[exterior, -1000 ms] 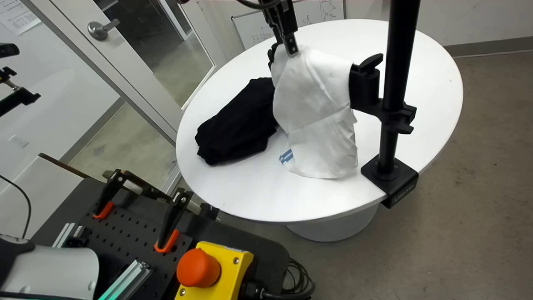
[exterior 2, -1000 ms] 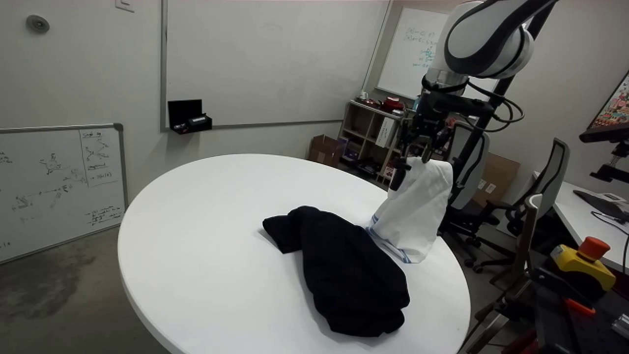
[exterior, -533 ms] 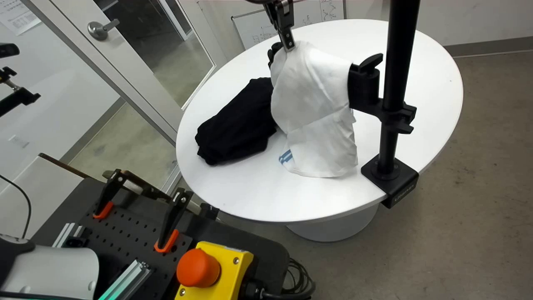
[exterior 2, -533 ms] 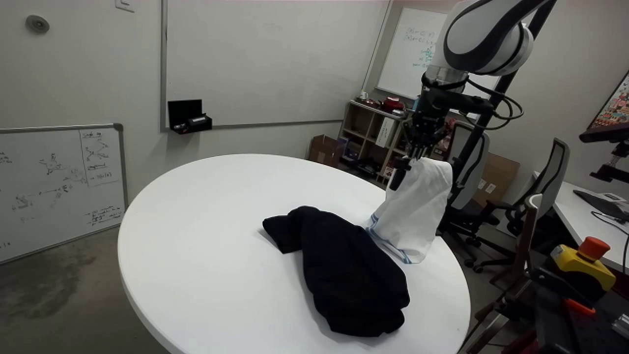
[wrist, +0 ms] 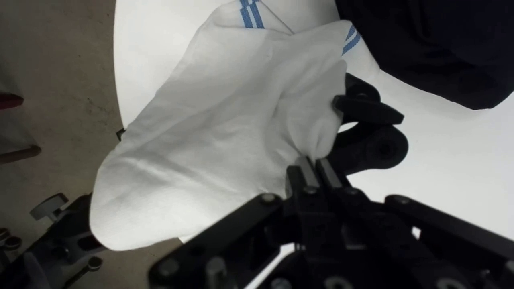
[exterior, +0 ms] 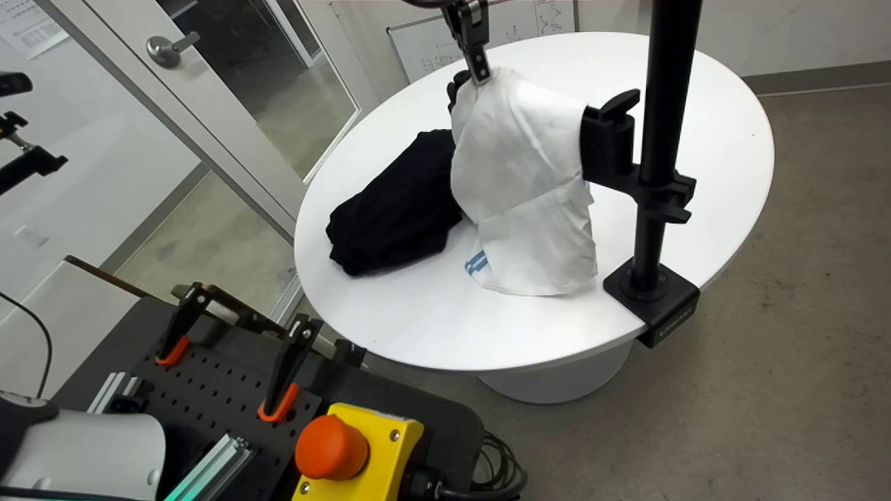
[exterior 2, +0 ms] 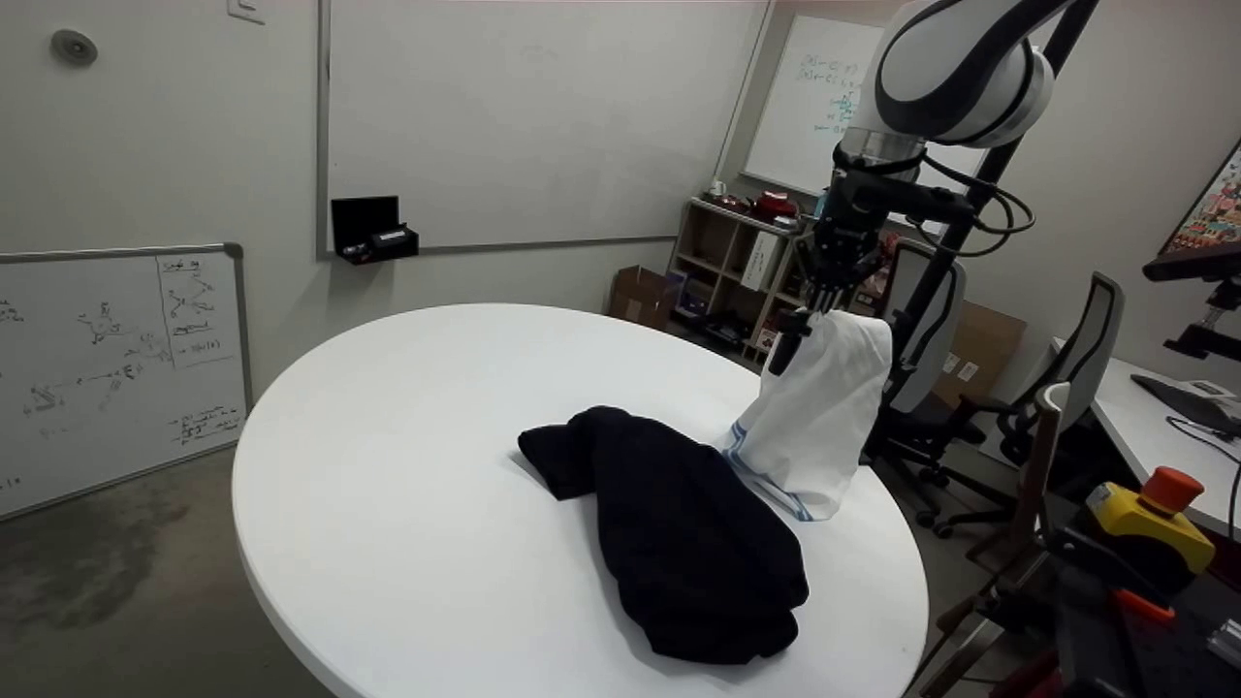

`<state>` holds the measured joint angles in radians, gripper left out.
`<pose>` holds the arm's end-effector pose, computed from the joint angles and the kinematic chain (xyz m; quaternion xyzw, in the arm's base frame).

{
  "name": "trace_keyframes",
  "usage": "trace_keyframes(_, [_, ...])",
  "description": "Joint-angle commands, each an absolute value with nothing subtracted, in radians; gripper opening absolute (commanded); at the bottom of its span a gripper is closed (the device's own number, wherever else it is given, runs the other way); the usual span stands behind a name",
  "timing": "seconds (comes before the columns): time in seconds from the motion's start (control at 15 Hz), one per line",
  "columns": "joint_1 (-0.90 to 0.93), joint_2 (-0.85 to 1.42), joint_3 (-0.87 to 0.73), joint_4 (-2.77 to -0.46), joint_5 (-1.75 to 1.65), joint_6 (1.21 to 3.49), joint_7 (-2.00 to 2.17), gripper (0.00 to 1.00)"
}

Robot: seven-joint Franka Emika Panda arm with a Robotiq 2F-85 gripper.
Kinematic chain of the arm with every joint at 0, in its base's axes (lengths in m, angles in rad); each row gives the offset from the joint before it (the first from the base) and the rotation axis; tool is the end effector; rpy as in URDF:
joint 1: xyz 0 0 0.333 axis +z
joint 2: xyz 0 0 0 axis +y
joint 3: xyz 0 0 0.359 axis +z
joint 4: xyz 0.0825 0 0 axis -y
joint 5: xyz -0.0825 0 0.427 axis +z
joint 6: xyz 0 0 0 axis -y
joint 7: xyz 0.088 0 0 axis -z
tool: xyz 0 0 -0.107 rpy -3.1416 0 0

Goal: Unhang the white and blue towel from the black stand

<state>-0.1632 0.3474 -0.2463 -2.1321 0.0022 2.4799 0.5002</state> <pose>0.5662 -0.2433 0.2557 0.9004 -0.4332 0.0072 0.0405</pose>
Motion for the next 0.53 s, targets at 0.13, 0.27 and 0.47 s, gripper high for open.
trace_keyframes(0.13, [-0.183, 0.223, -0.21, -2.14, 0.183, 2.359, 0.439, 0.01])
trace_keyframes(0.27, [-0.188, 0.163, -0.201, -2.148, 0.245, 2.323, 0.411, 0.01])
trace_keyframes(0.47, [-0.19, 0.072, -0.194, -2.151, 0.324, 2.255, 0.364, 0.01])
